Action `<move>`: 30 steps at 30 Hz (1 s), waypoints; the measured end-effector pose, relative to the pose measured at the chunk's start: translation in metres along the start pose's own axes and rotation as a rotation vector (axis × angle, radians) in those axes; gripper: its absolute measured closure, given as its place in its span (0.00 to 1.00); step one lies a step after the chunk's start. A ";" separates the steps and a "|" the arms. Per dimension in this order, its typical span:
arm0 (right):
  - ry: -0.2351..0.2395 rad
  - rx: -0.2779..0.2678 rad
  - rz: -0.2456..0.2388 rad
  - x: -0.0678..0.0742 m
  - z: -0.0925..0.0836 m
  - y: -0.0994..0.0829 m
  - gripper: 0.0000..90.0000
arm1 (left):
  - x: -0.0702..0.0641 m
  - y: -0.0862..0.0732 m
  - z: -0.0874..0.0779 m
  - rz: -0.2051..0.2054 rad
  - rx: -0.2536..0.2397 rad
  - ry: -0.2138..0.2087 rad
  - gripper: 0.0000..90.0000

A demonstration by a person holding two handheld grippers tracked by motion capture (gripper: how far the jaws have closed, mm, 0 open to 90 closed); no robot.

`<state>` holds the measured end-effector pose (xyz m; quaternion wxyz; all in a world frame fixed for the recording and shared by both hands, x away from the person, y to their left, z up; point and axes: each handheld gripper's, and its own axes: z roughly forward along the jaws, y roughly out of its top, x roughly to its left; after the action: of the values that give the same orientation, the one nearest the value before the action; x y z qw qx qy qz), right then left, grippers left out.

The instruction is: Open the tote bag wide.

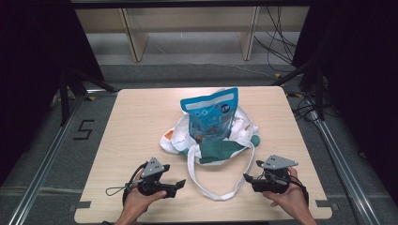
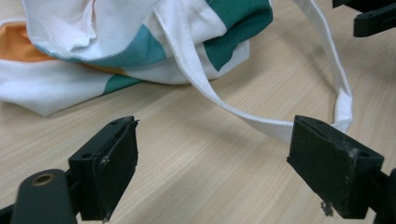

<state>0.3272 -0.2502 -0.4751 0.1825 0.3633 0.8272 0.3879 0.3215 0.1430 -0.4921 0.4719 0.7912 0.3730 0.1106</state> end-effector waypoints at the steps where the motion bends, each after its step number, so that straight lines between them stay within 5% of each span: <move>1: 0.007 0.009 0.000 0.000 -0.001 -0.001 0.33 | -0.001 -0.001 0.000 0.004 -0.005 -0.003 0.17; 12: 0.024 0.033 0.001 0.008 -0.008 -0.015 0.30 | -0.011 -0.012 -0.006 0.059 0.028 -0.005 0.17; 19: 0.038 0.067 -0.008 0.014 -0.012 -0.029 0.27 | -0.020 -0.024 -0.006 0.034 0.056 -0.011 0.17; 20: 0.034 0.074 -0.011 0.015 -0.012 -0.030 0.26 | -0.020 -0.025 -0.007 0.058 0.087 -0.001 0.17; 28: 0.058 0.110 -0.036 0.023 -0.015 -0.038 0.24 | -0.028 -0.031 -0.010 0.049 0.094 -0.013 0.17; 30: 0.061 0.110 -0.048 0.026 -0.015 -0.040 0.25 | -0.027 -0.032 -0.011 0.083 0.108 -0.011 0.17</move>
<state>0.2830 -0.2559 -0.4973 0.1463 0.3409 0.8608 0.3483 0.2815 0.1408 -0.5076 0.4256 0.8308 0.3427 0.1057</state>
